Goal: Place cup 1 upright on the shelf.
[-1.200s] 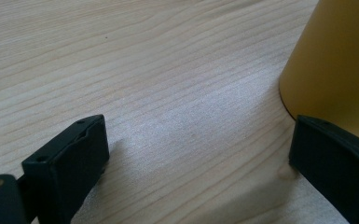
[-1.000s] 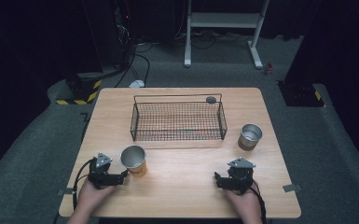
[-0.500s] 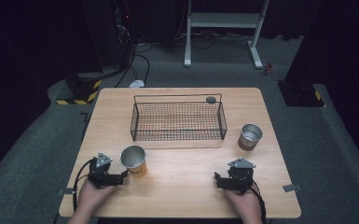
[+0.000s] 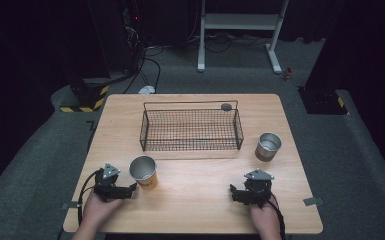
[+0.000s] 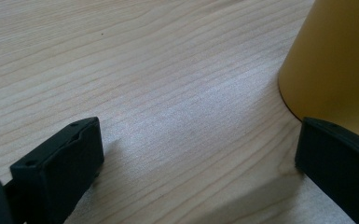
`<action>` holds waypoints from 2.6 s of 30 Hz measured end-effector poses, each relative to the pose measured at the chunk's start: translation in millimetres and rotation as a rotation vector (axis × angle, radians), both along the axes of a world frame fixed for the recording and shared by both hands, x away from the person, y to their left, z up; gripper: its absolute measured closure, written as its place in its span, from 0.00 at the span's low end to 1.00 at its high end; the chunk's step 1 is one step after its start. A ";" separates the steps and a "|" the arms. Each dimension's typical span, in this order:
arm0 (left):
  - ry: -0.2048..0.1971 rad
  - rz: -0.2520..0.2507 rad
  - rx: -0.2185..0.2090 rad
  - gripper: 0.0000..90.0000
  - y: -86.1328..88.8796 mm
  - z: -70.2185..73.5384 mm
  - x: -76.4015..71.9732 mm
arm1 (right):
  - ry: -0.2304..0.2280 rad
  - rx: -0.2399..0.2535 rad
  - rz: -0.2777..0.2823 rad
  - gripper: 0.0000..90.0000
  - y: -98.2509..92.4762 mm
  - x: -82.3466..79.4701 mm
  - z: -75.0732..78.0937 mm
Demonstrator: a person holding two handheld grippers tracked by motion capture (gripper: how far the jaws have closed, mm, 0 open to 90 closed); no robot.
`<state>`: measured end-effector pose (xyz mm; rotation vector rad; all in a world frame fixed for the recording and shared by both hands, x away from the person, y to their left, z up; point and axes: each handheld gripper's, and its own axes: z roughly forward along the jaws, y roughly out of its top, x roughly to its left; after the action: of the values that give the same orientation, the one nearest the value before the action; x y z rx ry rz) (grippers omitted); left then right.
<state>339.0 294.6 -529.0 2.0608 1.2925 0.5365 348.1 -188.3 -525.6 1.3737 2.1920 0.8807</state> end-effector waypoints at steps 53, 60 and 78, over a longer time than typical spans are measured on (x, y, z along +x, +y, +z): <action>-0.158 -0.190 -0.174 0.01 -31.8 40.3 -27.7 | 0.000 -0.001 0.009 0.09 -0.2 1.8 0.1; -0.180 -0.186 -0.191 0.01 -34.9 42.4 -23.6 | 0.000 -0.001 0.009 0.09 -0.2 1.9 0.0; -0.245 -0.187 -0.200 0.01 -42.3 46.4 -13.0 | -0.001 -0.001 0.008 0.09 0.1 2.2 0.0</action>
<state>325.9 252.3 -482.5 1.8615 0.9596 0.5324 350.4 -188.2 -525.6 1.3654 2.1983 0.8829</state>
